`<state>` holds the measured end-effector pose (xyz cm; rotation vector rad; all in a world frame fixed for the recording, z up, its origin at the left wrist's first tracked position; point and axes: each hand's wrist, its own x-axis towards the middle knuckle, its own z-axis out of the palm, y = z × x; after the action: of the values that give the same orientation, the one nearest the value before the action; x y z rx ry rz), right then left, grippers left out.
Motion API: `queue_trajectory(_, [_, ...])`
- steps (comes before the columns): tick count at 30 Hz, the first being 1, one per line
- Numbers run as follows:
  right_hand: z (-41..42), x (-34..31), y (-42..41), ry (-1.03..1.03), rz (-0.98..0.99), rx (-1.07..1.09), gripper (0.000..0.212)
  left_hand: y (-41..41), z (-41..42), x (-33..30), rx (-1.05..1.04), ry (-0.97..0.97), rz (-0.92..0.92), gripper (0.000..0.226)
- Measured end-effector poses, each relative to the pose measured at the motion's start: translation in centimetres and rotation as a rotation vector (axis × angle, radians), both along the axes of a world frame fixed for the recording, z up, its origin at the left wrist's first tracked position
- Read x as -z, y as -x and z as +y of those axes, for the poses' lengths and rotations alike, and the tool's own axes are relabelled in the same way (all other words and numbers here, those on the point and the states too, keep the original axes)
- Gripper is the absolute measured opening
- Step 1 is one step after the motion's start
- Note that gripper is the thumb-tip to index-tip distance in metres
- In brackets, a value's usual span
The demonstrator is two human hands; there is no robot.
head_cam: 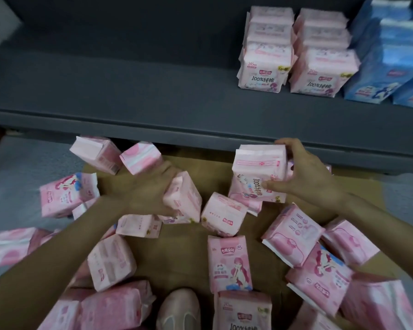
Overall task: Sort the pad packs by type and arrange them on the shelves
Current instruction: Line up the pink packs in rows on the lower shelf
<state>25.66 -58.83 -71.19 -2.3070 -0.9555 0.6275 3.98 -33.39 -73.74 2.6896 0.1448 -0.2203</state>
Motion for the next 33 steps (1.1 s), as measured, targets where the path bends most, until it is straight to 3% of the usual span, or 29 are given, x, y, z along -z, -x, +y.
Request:
queue_trajectory(2, [-0.1,-0.9,-0.6,-0.040,-0.011,0.024,0.087,-1.5,-0.6,-2.7,-0.129,0.028,0.002,0.077])
queue_trajectory(4, [-0.5,-2.3,-1.8,-0.073,-0.064,0.030,0.089,-3.3,-0.7,-5.2,-0.211,0.011,-0.137,0.085])
queue_trajectory(7, [-1.0,-4.5,-4.3,-0.102,-0.151,0.061,0.084,-7.4,-0.9,-7.8,-0.221,0.010,-0.278,0.091])
queue_trajectory(11, [-0.8,-5.4,-9.5,-0.124,-0.197,0.140,0.080,-14.8,-2.0,-7.6,-0.325,0.207,-0.388,0.088])
queue_trajectory(18, [1.9,-4.5,-15.4,0.171,-0.587,-0.002,0.079,-24.1,-3.3,-3.4,-0.490,0.482,-0.338,0.084])
queue_trajectory(26, [2.5,-4.1,-17.3,0.276,-0.613,-0.041,0.078,-25.0,-1.8,-2.4,-0.535,0.543,-0.304,0.082])
queue_trajectory(33, [1.9,-2.7,-17.7,0.259,-0.617,-0.034,0.073,-24.5,-2.7,-1.9,-0.555,0.428,-0.391,0.092])
